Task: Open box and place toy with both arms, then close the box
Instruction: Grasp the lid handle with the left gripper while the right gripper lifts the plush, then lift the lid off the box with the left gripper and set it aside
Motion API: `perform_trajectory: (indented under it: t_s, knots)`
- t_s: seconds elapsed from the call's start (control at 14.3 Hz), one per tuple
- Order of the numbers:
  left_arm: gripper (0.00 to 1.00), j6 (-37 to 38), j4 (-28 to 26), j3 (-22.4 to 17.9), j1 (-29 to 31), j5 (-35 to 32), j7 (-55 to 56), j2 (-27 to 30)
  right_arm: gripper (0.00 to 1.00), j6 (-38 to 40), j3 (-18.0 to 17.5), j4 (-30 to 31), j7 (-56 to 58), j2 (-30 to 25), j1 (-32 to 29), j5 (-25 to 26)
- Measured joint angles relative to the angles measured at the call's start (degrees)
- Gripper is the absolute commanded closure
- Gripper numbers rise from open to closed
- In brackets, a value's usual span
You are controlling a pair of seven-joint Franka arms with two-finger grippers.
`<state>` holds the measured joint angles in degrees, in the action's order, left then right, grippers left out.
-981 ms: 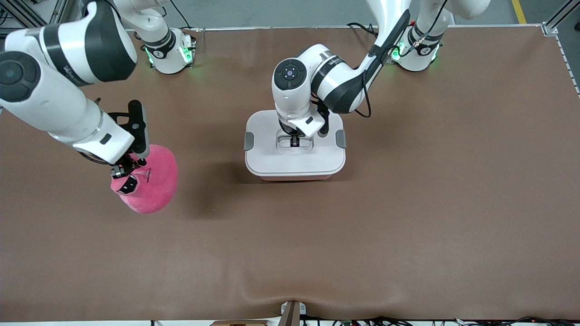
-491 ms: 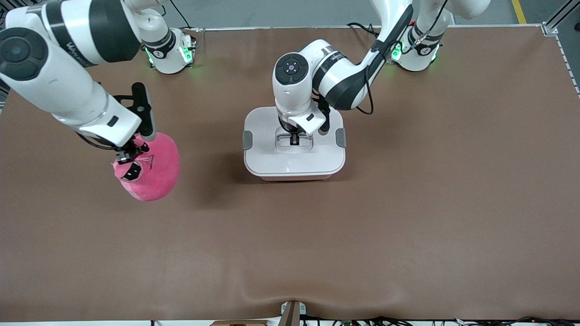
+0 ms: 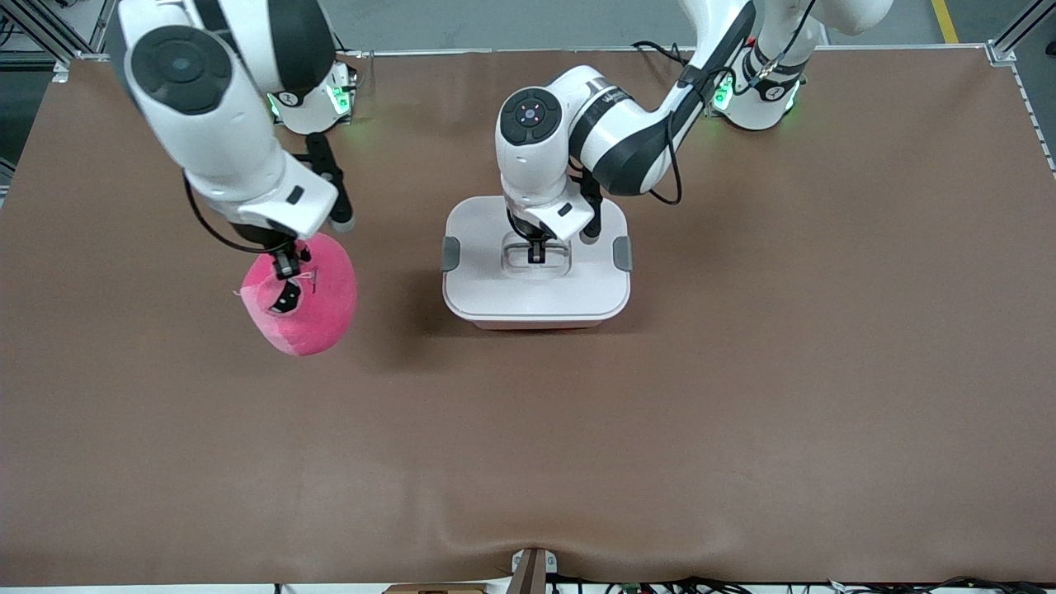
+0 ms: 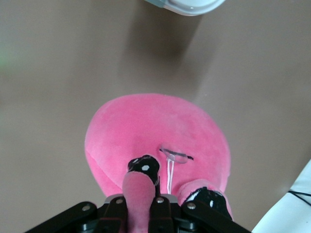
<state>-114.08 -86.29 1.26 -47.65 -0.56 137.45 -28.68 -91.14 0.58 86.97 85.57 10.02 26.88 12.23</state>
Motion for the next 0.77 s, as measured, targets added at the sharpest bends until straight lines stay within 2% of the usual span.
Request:
perform_trajectory:
  t_s: [0.42, 0.77]
  knots:
    - [1.00, 0.1, 0.2, -0.7, 0.9, -0.2, -0.8, 1.1, 1.00, 0.2, 0.7, 1.4, -1.1, -0.7, 0.9, 1.5]
    - [1.00, 3.3, 0.2, -0.8, 3.9, -0.3, -3.9, 3.1, 1.00, 0.2, 0.9, 2.1, -1.1, -1.2, 0.8, 1.5]
